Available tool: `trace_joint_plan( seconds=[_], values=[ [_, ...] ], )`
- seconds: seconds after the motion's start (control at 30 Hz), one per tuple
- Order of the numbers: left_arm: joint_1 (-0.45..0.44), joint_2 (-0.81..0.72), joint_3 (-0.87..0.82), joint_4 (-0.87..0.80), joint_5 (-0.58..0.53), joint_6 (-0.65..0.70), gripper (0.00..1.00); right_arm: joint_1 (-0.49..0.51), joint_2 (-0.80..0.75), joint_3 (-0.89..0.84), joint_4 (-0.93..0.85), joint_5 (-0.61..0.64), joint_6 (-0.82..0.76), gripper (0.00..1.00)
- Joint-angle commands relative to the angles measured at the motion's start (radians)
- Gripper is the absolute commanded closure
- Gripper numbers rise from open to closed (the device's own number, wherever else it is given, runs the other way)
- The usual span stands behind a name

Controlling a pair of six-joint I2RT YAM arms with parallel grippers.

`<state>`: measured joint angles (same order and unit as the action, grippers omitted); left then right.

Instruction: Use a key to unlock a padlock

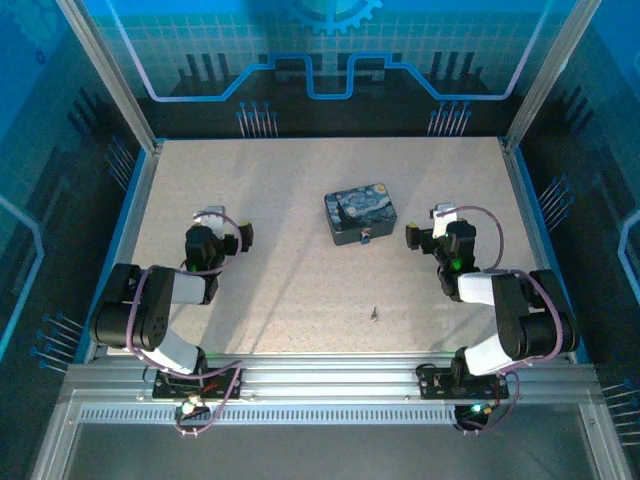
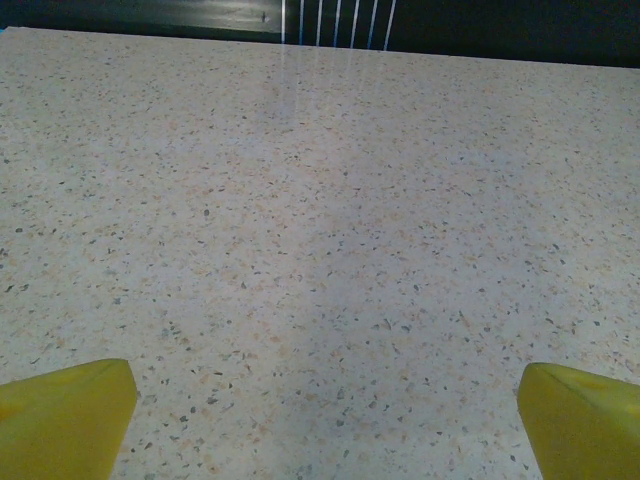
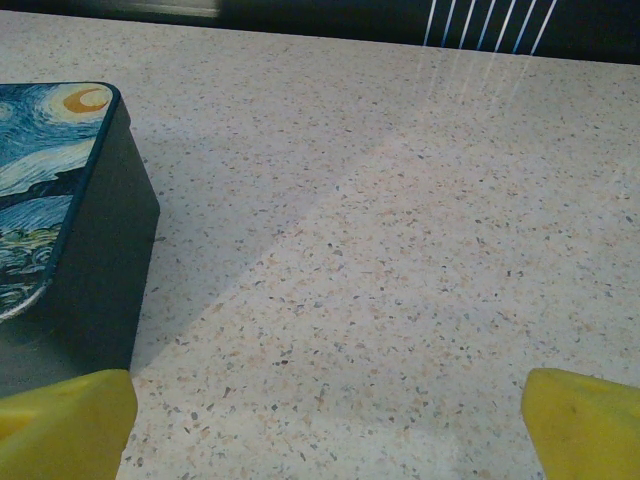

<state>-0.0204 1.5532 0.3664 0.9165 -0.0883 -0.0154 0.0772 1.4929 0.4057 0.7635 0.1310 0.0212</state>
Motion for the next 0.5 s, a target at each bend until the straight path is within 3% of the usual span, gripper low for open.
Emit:
trace_joint_plan(
  seconds=[0.0, 0.2, 0.47],
  values=[
    [0.011, -0.002, 0.017, 0.002, 0.017, 0.023, 0.01, -0.011, 0.009, 0.012, 0.016, 0.012, -0.002, 0.0],
    [0.01, -0.046, -0.022, 0.041, -0.003, 0.015, 0.01, -0.013, -0.019, 0.026, -0.03, 0.054, 0.021, 0.0],
    [-0.004, -0.255, 0.037, -0.244, -0.053, 0.006, 0.01, -0.017, -0.206, 0.076, -0.312, 0.052, 0.079, 0.0]
  ],
)
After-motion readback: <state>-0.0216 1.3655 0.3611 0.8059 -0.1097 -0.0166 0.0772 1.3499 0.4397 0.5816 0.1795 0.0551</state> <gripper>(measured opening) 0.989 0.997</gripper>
